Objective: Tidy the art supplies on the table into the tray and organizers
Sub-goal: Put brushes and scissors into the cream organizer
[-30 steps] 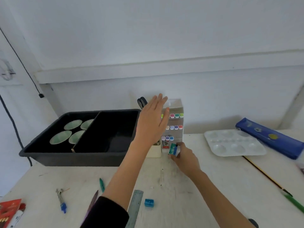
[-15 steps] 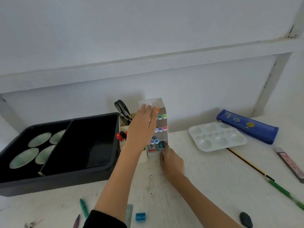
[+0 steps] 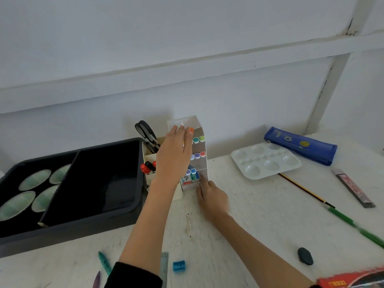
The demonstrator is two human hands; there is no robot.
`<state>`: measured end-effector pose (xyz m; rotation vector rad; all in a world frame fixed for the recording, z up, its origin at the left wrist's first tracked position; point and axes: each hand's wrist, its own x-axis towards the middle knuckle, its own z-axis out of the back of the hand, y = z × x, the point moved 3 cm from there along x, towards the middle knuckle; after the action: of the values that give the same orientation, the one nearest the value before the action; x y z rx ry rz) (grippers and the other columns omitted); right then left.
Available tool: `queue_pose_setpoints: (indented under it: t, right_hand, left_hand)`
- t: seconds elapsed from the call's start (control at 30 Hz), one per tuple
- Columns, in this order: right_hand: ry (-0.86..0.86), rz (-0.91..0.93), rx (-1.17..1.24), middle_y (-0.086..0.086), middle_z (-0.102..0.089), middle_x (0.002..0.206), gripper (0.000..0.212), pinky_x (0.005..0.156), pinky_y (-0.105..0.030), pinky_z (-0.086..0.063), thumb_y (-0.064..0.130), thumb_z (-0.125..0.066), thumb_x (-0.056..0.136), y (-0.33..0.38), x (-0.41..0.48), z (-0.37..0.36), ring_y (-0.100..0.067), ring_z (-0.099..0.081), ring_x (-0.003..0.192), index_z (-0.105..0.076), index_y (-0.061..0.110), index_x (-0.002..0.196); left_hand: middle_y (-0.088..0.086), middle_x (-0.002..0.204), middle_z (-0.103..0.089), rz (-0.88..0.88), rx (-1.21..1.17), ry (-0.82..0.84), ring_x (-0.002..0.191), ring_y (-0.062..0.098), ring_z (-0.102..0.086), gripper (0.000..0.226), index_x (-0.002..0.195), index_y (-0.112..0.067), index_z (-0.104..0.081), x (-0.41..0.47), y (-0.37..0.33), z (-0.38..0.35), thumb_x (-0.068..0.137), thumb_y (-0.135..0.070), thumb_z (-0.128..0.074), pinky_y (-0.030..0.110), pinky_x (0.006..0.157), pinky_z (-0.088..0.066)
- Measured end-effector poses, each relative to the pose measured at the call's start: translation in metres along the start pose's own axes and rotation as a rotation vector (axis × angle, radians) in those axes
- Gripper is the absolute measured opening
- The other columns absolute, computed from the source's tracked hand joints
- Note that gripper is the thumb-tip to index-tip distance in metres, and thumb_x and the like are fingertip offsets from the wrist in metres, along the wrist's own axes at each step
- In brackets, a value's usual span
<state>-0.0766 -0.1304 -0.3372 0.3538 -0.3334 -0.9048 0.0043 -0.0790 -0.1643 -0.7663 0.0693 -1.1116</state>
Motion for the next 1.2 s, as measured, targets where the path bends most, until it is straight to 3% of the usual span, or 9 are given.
queue_pose_setpoints:
  t: [0.23, 0.37, 0.5, 0.7, 0.83, 0.9, 0.97, 1.07, 1.2]
  right_hand:
    - [0.015, -0.048, -0.016, -0.001, -0.058, 0.108, 0.053, 0.063, -0.024, -0.049, 0.044, -0.022, 0.100, 0.004, 0.004, -0.003, -0.010, -0.053, 0.073, -0.010, 0.024, 0.148]
    - [-0.067, -0.041, 0.010, 0.000, -0.059, 0.113, 0.041, 0.061, -0.021, -0.047, 0.039, -0.025, 0.101, 0.003, -0.005, 0.001, -0.011, -0.055, 0.074, -0.029, 0.020, 0.138]
    - [-0.065, -0.002, -0.005, 0.001, -0.056, 0.102, 0.036, 0.062, -0.021, -0.040, 0.035, -0.025, 0.102, 0.003, -0.007, 0.003, -0.011, -0.048, 0.071, -0.037, 0.019, 0.131]
    - [-0.007, 0.013, 0.079, -0.002, -0.058, 0.110, 0.035, 0.065, -0.021, -0.042, 0.034, -0.028, 0.102, -0.004, -0.005, 0.005, -0.011, -0.049, 0.076, -0.035, 0.020, 0.133]
    - [0.152, 0.199, 0.197, -0.005, -0.044, 0.118, 0.047, 0.074, -0.025, -0.052, 0.031, -0.038, 0.100, -0.025, -0.015, 0.029, -0.015, -0.055, 0.081, -0.022, 0.032, 0.144]
    - [0.212, 0.274, 0.114, -0.003, -0.042, 0.119, 0.042, 0.078, -0.028, -0.052, 0.028, -0.043, 0.099, -0.046, -0.023, 0.057, -0.016, -0.056, 0.080, -0.035, 0.030, 0.140]
    - [0.181, 0.276, 0.115, 0.000, -0.044, 0.115, 0.035, 0.077, -0.029, -0.051, 0.025, -0.046, 0.098, -0.073, -0.028, 0.087, -0.013, -0.055, 0.076, -0.047, 0.026, 0.132]
    - [0.066, 0.166, 0.188, 0.003, -0.049, 0.110, 0.030, 0.076, -0.021, -0.043, 0.020, -0.049, 0.095, -0.121, -0.025, 0.124, -0.001, -0.047, 0.070, -0.055, 0.024, 0.124]
    - [-0.059, 0.013, 0.267, 0.000, -0.054, 0.106, 0.029, 0.077, -0.014, -0.037, 0.010, -0.051, 0.093, -0.183, -0.015, 0.157, -0.001, -0.048, 0.076, -0.059, 0.020, 0.118]
  left_hand:
    - [0.006, 0.141, -0.047, -0.059, 0.135, -0.062, 0.137, 0.021, -0.033, 0.040, 0.132, -0.012, -0.050, -0.001, 0.005, -0.005, 0.103, -0.029, -0.027, 0.037, 0.106, -0.034]
    - [0.005, 0.145, -0.042, -0.019, 0.052, -0.028, 0.139, 0.019, -0.029, 0.041, 0.135, -0.013, -0.046, 0.004, 0.009, -0.004, 0.103, -0.030, -0.028, 0.033, 0.107, -0.029]
    - [0.005, 0.136, -0.051, -0.066, 0.103, -0.072, 0.135, 0.019, -0.036, 0.040, 0.129, -0.014, -0.051, 0.003, 0.009, -0.006, 0.103, -0.034, -0.026, 0.033, 0.100, -0.037]
    - [0.006, 0.149, -0.036, -0.043, 0.091, 0.016, 0.140, 0.023, -0.027, 0.044, 0.140, -0.013, -0.041, 0.000, 0.000, -0.002, 0.103, -0.030, -0.026, 0.036, 0.112, -0.022]
    - [0.011, 0.108, -0.064, -0.055, 0.250, 0.006, 0.105, 0.031, -0.058, 0.041, 0.124, -0.008, -0.053, 0.004, -0.009, 0.006, 0.103, -0.029, -0.025, 0.049, 0.107, -0.029]
    - [0.013, 0.101, -0.066, -0.061, 0.343, -0.040, 0.095, 0.032, -0.062, 0.039, 0.122, -0.007, -0.055, 0.010, -0.010, 0.005, 0.102, -0.027, -0.027, 0.049, 0.112, -0.019]
    - [0.017, 0.101, -0.067, -0.085, 0.310, -0.198, 0.100, 0.035, -0.060, 0.035, 0.119, -0.005, -0.058, 0.010, -0.019, 0.000, 0.100, -0.023, -0.036, 0.050, 0.114, -0.017]
    - [0.014, 0.102, -0.068, -0.196, 0.195, -0.401, 0.097, 0.034, -0.060, 0.027, 0.111, -0.003, -0.063, -0.005, -0.050, -0.025, 0.094, -0.012, -0.044, 0.047, 0.099, -0.038]
    - [0.008, 0.089, -0.068, -0.331, 0.077, -0.284, 0.084, 0.027, -0.062, 0.025, 0.104, -0.007, -0.066, -0.011, -0.095, -0.094, 0.087, -0.010, -0.048, 0.036, 0.082, -0.041]
